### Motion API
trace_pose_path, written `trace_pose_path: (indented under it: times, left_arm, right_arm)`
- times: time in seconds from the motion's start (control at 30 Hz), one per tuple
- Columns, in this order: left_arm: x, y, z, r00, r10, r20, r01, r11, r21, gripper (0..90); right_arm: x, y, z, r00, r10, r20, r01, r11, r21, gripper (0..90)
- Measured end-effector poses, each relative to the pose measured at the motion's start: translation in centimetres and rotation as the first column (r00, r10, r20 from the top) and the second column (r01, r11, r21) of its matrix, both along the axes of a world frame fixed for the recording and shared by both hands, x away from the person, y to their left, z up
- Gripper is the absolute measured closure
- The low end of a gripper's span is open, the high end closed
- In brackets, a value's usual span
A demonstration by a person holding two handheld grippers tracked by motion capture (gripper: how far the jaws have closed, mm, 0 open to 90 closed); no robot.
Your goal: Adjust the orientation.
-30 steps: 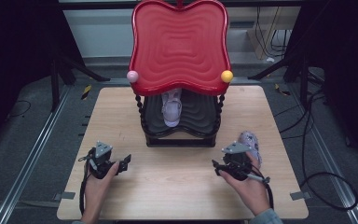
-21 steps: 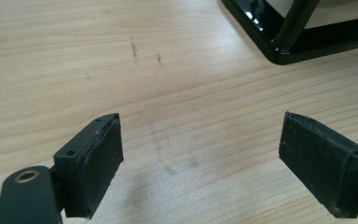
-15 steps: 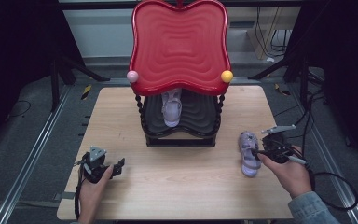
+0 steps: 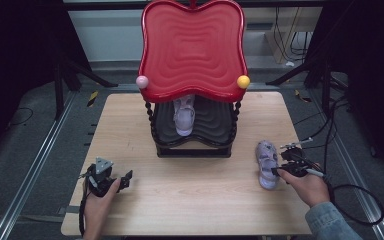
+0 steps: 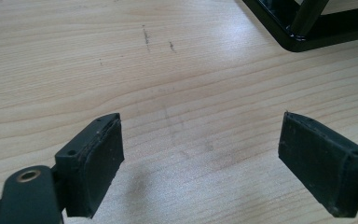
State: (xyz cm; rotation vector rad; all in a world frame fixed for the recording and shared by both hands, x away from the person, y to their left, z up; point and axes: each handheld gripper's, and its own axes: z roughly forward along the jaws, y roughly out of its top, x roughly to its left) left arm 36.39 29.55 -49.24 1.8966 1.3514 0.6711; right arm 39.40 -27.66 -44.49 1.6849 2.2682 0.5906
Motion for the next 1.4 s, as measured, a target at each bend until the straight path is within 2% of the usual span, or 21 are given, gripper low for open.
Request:
trace_pose_path:
  times: [0.23, 0.33, 0.43, 0.47, 0.57, 0.6, 0.63, 0.67, 0.77, 0.8, 0.83, 0.87, 0.9, 0.93, 0.97, 1.0, 1.03, 1.1, 1.23, 1.37, 1.4]
  left_arm:
    - [0.0, -0.1, -0.1, 1.0000, -0.003, -0.003, 0.003, 1.0000, 0.005, 13.3]
    - [0.0, -0.1, -0.1, 1.0000, -0.001, 0.001, 0.001, 1.0000, 0.007, 13.3]
    - [0.0, 0.0, -0.1, 1.0000, 0.001, 0.002, -0.001, 1.0000, 0.006, 13.3]
    - [0.0, 0.0, -0.1, 1.0000, 0.001, 0.002, -0.001, 1.0000, 0.006, 13.3]
    - [0.0, -0.1, 0.0, 1.0000, 0.004, 0.004, -0.004, 0.9999, 0.010, 13.4]
    - [0.0, -0.1, 0.0, 1.0000, 0.005, 0.003, -0.005, 0.9999, 0.013, 13.4]
    - [0.0, -0.1, 0.0, 1.0000, 0.005, 0.003, -0.005, 0.9999, 0.013, 13.5]
    - [0.0, -0.1, 0.0, 1.0000, 0.004, 0.005, -0.004, 0.9999, 0.014, 13.5]
    - [0.0, -0.2, 0.0, 1.0000, 0.004, 0.005, -0.004, 0.9999, 0.015, 13.4]
    - [0.0, -0.2, 0.0, 1.0000, 0.004, 0.005, -0.004, 0.9999, 0.014, 13.4]
    - [0.0, -0.2, 0.0, 1.0000, 0.004, 0.005, -0.004, 0.9999, 0.014, 13.4]
    - [0.0, -0.2, 0.0, 1.0000, 0.005, 0.006, -0.005, 0.9999, 0.013, 13.4]
    - [0.0, -0.2, 0.0, 1.0000, 0.005, 0.006, -0.005, 0.9999, 0.012, 13.4]
    - [0.0, -0.1, 0.0, 1.0000, 0.005, 0.005, -0.005, 0.9999, 0.015, 13.4]
    - [0.1, 0.0, 0.0, 1.0000, 0.004, 0.004, -0.004, 0.9999, 0.014, 13.4]
    - [0.1, 0.0, 0.0, 1.0000, 0.004, 0.004, -0.004, 0.9999, 0.014, 13.4]
    - [0.1, 0.0, -0.1, 1.0000, 0.004, 0.002, -0.004, 0.9999, 0.011, 13.4]
    - [0.1, 0.0, -0.1, 1.0000, 0.004, 0.002, -0.004, 0.9999, 0.010, 13.4]
    - [0.1, 0.1, 0.0, 1.0000, 0.007, 0.005, -0.007, 1.0000, 0.005, 13.4]
    - [0.1, -0.1, -0.1, 1.0000, 0.003, 0.004, -0.003, 0.9999, 0.010, 13.5]
    - [0.1, -0.2, -0.1, 1.0000, 0.003, 0.003, -0.003, 1.0000, 0.009, 13.5]
  right_arm:
    - [0.5, 0.0, -0.9, 0.9974, 0.013, -0.071, -0.014, 1.000, -0.007, 70.5]
    - [0.5, -0.2, -0.7, 0.9981, 0.023, -0.058, -0.025, 1.000, -0.019, 78.9]
    - [0.3, -0.3, -0.3, 0.9977, 0.040, -0.054, -0.041, 0.999, -0.031, 80.4]
    - [-0.4, -0.2, 0.2, 0.9957, 0.088, -0.029, -0.089, 0.995, -0.036, 81.5]
    - [-1.3, 0.2, 0.9, 0.9909, 0.132, -0.023, -0.133, 0.991, -0.031, 81.9]
    - [-2.4, 1.1, 1.6, 0.9816, 0.190, -0.018, -0.191, 0.981, -0.030, 82.0]
    - [-2.4, 1.1, 1.6, 0.9816, 0.190, -0.018, -0.191, 0.981, -0.030, 82.0]
    - [-2.7, 1.5, 1.8, 0.9766, 0.214, -0.018, -0.215, 0.976, -0.033, 82.1]
    - [-3.8, 3.7, 2.4, 0.9486, 0.316, -0.012, -0.317, 0.948, -0.032, 82.1]
    - [-3.9, 5.8, 2.7, 0.9224, 0.386, -0.005, -0.386, 0.922, -0.019, 82.1]
    - [-3.8, 6.3, 2.7, 0.9167, 0.400, -0.002, -0.400, 0.917, -0.011, 82.1]
    - [-3.6, 7.6, 2.7, 0.9015, 0.433, 0.007, -0.433, 0.901, -0.010, 82.1]
    - [-3.6, 7.6, 2.7, 0.9015, 0.433, 0.007, -0.433, 0.901, -0.010, 82.1]
    - [-3.5, 8.3, 2.7, 0.8906, 0.455, 0.010, -0.455, 0.891, -0.006, 82.0]
    - [-2.8, 10.7, 2.7, 0.8632, 0.504, 0.025, -0.504, 0.864, -0.008, 82.0]
    - [-2.8, 10.7, 2.7, 0.8632, 0.504, 0.025, -0.504, 0.864, -0.008, 82.0]
    - [-2.2, 12.6, 2.5, 0.8454, 0.533, 0.041, -0.533, 0.846, -0.004, 82.0]
    - [-2.0, 13.1, 2.4, 0.8399, 0.541, 0.042, -0.541, 0.841, -0.005, 82.0]
    - [-1.2, 14.9, 1.3, 0.8137, 0.581, 0.005, -0.581, 0.814, -0.023, 81.9]
    - [-1.1, 14.6, 0.8, 0.8062, 0.591, -0.027, -0.592, 0.805, -0.043, 81.5]
    - [-1.1, 14.4, 0.6, 0.8006, 0.598, -0.042, -0.599, 0.799, -0.054, 81.4]
